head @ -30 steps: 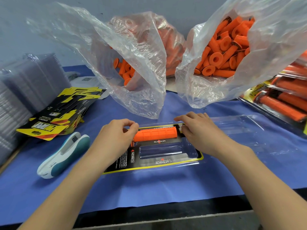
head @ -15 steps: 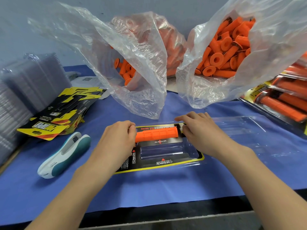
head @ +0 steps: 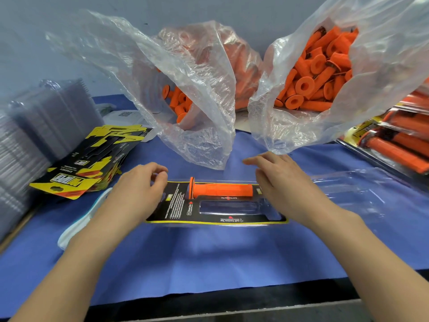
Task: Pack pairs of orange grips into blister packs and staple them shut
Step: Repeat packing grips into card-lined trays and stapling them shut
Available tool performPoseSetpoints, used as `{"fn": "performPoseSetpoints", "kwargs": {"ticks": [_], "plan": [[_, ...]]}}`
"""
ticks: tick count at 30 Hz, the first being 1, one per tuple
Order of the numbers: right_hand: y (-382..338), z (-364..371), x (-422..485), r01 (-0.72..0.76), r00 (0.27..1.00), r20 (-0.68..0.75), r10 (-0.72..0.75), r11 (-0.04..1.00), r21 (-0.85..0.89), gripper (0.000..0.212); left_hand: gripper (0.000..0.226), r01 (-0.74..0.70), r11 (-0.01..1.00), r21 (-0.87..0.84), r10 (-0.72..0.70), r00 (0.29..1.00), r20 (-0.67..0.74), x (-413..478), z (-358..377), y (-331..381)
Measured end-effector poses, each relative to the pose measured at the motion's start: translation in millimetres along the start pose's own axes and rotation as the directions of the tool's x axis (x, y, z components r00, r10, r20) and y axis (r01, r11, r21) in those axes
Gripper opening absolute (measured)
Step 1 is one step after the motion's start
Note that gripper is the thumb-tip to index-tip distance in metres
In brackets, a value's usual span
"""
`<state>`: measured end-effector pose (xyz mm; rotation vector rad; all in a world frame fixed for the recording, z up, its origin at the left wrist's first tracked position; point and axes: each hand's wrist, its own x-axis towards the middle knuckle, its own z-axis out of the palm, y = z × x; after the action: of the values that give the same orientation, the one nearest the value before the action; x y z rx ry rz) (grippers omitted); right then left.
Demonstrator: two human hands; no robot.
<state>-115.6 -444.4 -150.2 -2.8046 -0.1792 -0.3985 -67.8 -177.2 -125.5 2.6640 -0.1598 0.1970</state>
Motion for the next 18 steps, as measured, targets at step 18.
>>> {"fn": "performPoseSetpoints", "kwargs": {"ticks": [18], "plan": [[-26.3,-9.2,-4.3,0.038,0.988,0.136,-0.071,0.973,0.227,0.071,0.017,0.145,0.968,-0.206,-0.121,0.985,0.125,0.2,-6.1,-24.8]]}}
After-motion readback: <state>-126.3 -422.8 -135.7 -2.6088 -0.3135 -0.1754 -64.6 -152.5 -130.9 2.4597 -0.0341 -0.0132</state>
